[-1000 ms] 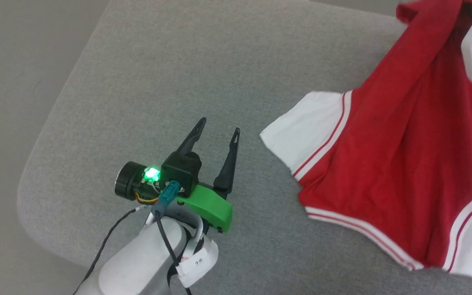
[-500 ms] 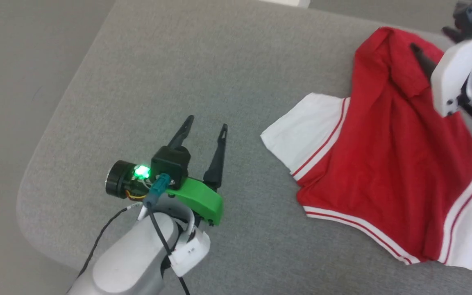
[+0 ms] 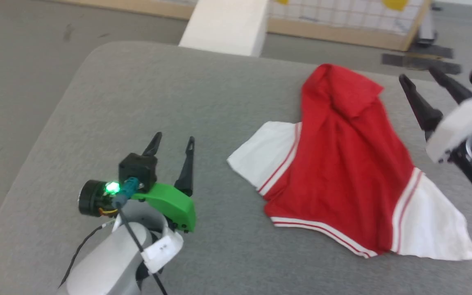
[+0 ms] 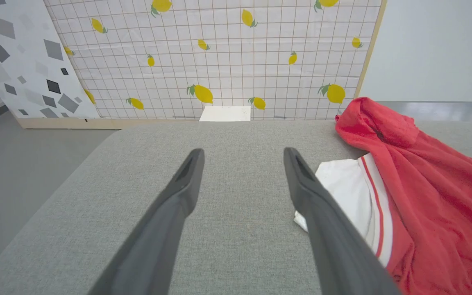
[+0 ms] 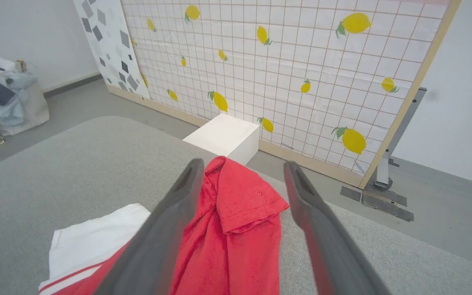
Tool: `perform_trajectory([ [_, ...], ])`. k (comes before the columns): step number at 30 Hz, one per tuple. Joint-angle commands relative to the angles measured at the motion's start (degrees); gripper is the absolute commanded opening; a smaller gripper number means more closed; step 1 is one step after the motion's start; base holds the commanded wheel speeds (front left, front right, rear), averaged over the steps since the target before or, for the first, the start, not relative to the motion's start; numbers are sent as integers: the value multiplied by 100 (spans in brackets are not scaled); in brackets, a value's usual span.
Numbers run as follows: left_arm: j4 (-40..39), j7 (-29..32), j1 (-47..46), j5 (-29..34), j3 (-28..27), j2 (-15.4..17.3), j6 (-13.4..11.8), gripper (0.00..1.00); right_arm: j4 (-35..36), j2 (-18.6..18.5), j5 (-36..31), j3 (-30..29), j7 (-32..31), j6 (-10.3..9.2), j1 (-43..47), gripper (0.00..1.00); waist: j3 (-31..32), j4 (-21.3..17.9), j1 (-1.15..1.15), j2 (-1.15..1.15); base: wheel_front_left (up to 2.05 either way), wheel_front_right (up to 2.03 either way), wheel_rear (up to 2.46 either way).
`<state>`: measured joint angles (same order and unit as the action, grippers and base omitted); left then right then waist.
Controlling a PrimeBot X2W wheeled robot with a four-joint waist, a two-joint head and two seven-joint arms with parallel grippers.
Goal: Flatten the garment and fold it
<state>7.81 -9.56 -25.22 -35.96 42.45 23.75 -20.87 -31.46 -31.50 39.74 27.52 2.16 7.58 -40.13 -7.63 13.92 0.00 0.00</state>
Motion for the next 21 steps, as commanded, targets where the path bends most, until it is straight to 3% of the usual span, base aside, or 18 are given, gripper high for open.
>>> perform_trajectory([
  [1, -62, 31, 76, -108, -55, 56, -54, 100, 118, 64, -8, -253, 120, -9, 305, 100, 268, -415, 0, 0, 0, 0, 0],
  [10, -278, 180, 362, -291, -153, 313, -127, 100, 1482, 845, -619, -1991, 269, -9, 2140, 100, 335, -801, 0, 0, 0, 0, 0],
  [13, -327, 236, 430, -335, -165, 380, -144, 100, 2129, 1162, -1065, -2461, 163, -9, 2747, 100, 326, -904, 0, 0, 0, 0, 0],
  [14, -347, 360, 471, -349, -121, 447, -154, 100, 2771, 1549, -1626, -2925, -101, -9, 3392, 100, 302, -983, 0, 0, 0, 0, 0],
  [21, -371, 1068, 394, -416, 109, 691, -49, 100, 4030, 2346, -2552, -3287, -832, -9, 4386, 100, 44, -1247, 0, 0, 0, 0, 0],
])
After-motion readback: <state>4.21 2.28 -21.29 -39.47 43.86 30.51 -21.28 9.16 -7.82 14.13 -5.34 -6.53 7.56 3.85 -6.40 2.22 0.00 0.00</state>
